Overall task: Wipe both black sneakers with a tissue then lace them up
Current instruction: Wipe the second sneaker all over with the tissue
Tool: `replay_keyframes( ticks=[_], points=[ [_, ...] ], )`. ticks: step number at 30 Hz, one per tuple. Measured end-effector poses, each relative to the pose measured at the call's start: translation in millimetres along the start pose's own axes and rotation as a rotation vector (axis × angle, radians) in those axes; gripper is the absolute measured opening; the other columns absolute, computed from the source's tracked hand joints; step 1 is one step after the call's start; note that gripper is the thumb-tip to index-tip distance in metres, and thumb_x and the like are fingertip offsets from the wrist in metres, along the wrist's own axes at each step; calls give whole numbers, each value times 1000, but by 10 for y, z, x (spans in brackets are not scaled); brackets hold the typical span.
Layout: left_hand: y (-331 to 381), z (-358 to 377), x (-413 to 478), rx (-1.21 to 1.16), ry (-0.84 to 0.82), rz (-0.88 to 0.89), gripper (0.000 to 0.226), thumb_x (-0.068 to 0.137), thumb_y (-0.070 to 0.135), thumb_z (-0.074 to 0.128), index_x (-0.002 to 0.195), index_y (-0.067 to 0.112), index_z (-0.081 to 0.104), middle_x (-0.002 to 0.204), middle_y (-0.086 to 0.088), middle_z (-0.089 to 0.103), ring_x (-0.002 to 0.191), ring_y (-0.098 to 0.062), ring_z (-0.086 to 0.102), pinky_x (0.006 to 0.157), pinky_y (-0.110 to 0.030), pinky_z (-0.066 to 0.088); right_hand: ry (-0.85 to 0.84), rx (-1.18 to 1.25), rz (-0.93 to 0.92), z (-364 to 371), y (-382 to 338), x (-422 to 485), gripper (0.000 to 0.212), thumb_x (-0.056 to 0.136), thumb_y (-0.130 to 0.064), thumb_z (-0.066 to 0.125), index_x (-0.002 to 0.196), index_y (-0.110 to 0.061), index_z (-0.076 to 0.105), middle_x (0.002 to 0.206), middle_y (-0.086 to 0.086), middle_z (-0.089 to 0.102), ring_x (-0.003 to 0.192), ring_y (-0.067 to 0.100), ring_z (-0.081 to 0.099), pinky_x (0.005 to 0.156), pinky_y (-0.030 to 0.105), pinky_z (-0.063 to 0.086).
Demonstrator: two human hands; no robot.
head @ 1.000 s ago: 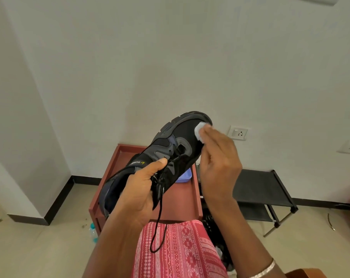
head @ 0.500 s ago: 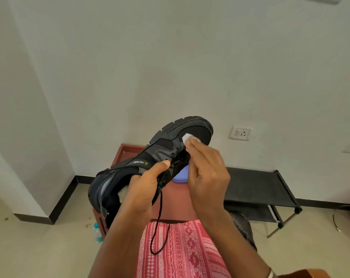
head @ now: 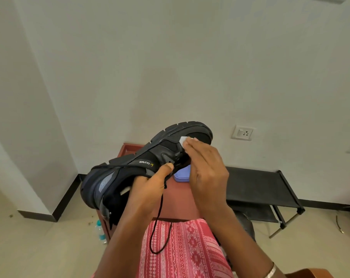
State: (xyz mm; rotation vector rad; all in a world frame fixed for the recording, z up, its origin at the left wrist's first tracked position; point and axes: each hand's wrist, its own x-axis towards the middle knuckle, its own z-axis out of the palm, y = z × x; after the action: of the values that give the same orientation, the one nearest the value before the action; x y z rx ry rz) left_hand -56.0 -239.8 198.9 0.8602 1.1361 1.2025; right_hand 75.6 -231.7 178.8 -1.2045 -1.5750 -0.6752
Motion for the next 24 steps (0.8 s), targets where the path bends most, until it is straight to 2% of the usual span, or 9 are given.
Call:
replay_keyframes(
  ticks=[6,9,12,14,16,18,20,22,24],
  points=[
    [-27,16,18,98,12,61,19,88,23,74,75,36,76,94,9,75,98,-15,68,101,-49,51,46,-59,189,9,153,131,33,87,11,60,116,1,71,115,11,71,107,26,66,102,26,48],
    [-29,7,48,115,29,81,4,88,25,74,87,29,75,103,6,75,106,-18,67,102,-48,51,-21,31,73,23,-84,-9,34,90,14,56,119,2,70,121,11,69,116,24,63,103,34,49],
    [-45,-18,56,122,30,103,10,88,25,74,98,23,76,102,4,75,108,-25,68,101,-50,51,-66,53,-14,3,-37,-24,31,89,13,64,118,3,69,121,13,69,117,25,63,102,37,50],
    [-57,-29,53,128,17,96,3,88,25,74,87,27,76,97,8,75,101,-16,69,100,-49,52,-43,26,28,15,103,66,25,96,5,56,116,3,71,118,14,70,113,26,64,104,31,48],
    [-68,-14,36,142,10,76,25,89,23,73,65,28,69,79,10,70,80,-8,65,95,-49,53,-25,-5,114,8,191,162,28,95,0,52,116,1,71,117,12,70,110,27,65,106,23,44],
    [-73,-7,44,154,8,51,36,90,23,72,55,28,69,67,12,67,73,-8,62,91,-47,53,-11,-19,151,-2,115,154,32,91,3,52,116,-1,71,118,10,71,110,26,65,106,22,43],
    [-60,-4,37,132,2,76,26,90,23,72,67,35,76,74,18,73,87,-8,67,93,-40,54,-40,17,100,-15,-45,71,32,91,8,54,116,-1,71,119,10,70,113,23,64,105,28,46],
    [-55,-12,43,94,5,111,9,90,22,72,94,28,77,98,12,76,104,-12,68,102,-43,51,-93,40,10,-24,-148,-25,33,88,13,63,117,0,71,121,10,70,118,23,62,103,35,49],
    [-53,-16,29,90,6,124,18,90,21,72,108,23,75,109,6,75,110,-14,67,104,-46,50,-111,51,-40,-22,-90,-20,36,84,15,68,117,0,71,121,11,69,118,24,62,102,37,50]
  ],
)
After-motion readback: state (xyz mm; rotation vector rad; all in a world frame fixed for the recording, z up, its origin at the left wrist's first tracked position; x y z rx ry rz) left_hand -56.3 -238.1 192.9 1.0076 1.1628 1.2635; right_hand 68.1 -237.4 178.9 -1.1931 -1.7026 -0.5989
